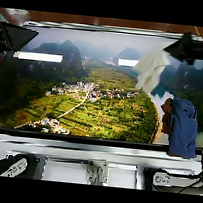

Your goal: Fold the shirts.

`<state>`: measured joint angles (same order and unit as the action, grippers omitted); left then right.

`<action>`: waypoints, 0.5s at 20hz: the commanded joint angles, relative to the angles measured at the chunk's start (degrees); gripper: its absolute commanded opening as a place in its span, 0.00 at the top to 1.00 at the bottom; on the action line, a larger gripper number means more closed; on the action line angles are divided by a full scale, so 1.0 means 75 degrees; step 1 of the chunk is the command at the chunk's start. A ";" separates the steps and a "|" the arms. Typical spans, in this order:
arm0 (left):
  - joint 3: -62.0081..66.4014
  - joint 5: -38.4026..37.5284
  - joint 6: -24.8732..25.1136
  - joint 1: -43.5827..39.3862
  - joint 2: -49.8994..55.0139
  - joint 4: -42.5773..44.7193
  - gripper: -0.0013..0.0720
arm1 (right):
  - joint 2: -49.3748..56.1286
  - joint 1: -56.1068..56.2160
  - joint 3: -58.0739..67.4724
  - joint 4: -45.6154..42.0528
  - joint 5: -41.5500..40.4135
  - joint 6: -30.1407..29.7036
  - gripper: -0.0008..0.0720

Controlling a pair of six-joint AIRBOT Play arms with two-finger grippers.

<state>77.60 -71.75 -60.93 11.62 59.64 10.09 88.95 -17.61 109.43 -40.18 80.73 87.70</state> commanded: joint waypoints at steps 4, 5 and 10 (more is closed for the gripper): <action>-0.0003 -0.0128 0.0006 0.0003 0.0003 0.0041 0.93 | -0.0029 -0.2579 0.0740 -0.1816 0.0857 0.1297 0.91; -0.0003 -0.0131 0.0006 0.0000 0.0003 0.0061 0.93 | -0.0029 -0.2833 0.0740 -0.2127 0.0860 0.1390 0.91; -0.0003 -0.0058 0.0064 0.0003 0.0012 0.0114 0.93 | 0.0102 -0.3156 0.0740 -0.2798 0.0595 0.1821 0.91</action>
<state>77.60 -72.51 -60.80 11.62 59.66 10.57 89.17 -39.31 114.74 -57.67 86.48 98.30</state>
